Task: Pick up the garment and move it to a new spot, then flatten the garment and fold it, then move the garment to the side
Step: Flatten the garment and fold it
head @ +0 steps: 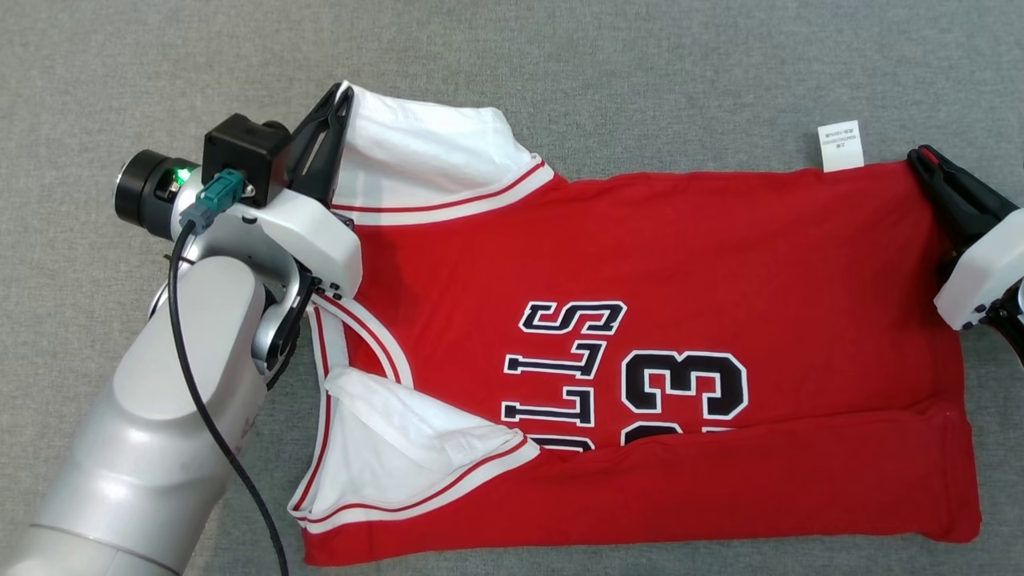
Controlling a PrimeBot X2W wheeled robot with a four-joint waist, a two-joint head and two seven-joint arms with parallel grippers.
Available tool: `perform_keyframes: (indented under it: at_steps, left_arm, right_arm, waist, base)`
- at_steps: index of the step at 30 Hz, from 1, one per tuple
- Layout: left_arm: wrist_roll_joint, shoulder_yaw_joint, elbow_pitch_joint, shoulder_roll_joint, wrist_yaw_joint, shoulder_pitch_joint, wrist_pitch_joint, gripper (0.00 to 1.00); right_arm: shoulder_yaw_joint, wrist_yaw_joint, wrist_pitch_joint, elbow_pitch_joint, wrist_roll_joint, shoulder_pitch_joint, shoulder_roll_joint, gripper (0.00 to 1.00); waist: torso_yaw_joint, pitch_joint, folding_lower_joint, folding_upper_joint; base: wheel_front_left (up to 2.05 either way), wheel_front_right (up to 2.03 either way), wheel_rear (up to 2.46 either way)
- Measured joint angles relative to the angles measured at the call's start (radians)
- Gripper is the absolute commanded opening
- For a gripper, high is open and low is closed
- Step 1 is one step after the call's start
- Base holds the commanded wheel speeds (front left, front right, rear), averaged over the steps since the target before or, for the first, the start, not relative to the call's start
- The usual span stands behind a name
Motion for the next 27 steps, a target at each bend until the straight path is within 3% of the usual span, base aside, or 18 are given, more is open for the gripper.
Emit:
perform_keyframes:
  at_steps: [11,27]
  left_arm:
    - [-0.049,0.012,-0.134,0.039,0.011,0.114,0.026,0.00]
    - [-0.118,-0.011,-0.426,0.152,0.025,0.395,0.149,0.00]
  right_arm:
    - [0.010,0.000,-0.079,0.024,-0.036,0.051,0.020,0.00]
    - [-0.204,0.000,-0.083,-0.072,-0.202,0.298,0.021,0.00]
  waist:
    - [-0.006,-0.088,0.0000,0.0000]
    - [0.022,-0.211,0.0000,0.0000]
  base:
    - [0.00,0.00,0.00]
    - [0.00,0.00,0.00]
